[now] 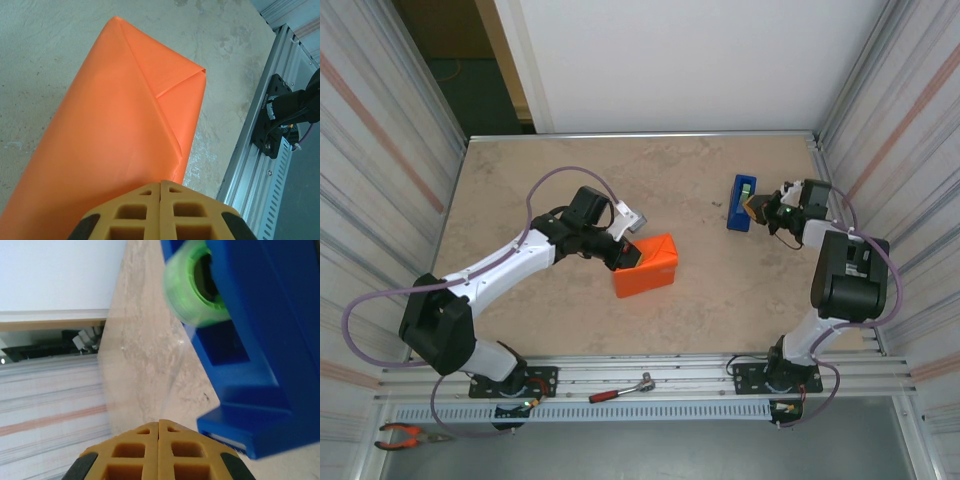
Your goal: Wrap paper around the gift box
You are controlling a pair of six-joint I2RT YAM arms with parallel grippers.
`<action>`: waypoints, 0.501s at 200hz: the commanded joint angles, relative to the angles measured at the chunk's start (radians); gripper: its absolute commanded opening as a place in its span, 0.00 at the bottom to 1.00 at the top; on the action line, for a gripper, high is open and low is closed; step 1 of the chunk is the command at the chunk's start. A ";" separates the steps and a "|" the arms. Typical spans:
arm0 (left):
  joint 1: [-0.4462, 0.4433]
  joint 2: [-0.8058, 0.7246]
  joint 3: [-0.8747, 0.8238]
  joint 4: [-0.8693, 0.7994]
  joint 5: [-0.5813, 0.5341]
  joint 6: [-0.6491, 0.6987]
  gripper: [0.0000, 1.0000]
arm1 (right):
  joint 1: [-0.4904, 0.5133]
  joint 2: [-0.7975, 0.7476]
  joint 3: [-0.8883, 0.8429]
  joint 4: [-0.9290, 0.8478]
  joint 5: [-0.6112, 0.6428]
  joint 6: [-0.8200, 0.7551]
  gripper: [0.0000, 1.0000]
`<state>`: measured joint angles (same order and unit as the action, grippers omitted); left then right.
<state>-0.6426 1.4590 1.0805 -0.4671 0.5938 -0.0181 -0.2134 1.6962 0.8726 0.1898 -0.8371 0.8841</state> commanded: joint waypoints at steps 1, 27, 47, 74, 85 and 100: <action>-0.014 0.075 -0.050 -0.093 -0.052 0.019 0.00 | 0.006 -0.073 -0.031 -0.022 -0.026 0.020 0.00; -0.014 0.074 -0.052 -0.094 -0.051 0.019 0.00 | 0.006 -0.108 -0.072 -0.023 -0.025 0.018 0.00; -0.014 0.075 -0.050 -0.093 -0.051 0.018 0.00 | 0.002 -0.133 -0.097 -0.031 -0.021 0.012 0.00; -0.014 0.074 -0.052 -0.091 -0.052 0.018 0.00 | -0.008 -0.149 -0.119 -0.059 -0.019 0.001 0.00; -0.015 0.075 -0.052 -0.091 -0.052 0.018 0.00 | -0.012 -0.154 -0.127 -0.061 -0.020 -0.001 0.00; -0.014 0.075 -0.051 -0.093 -0.052 0.018 0.00 | -0.016 -0.159 -0.137 -0.068 -0.024 -0.007 0.00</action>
<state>-0.6426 1.4590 1.0805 -0.4664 0.5941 -0.0185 -0.2234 1.5780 0.7635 0.1703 -0.8307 0.8867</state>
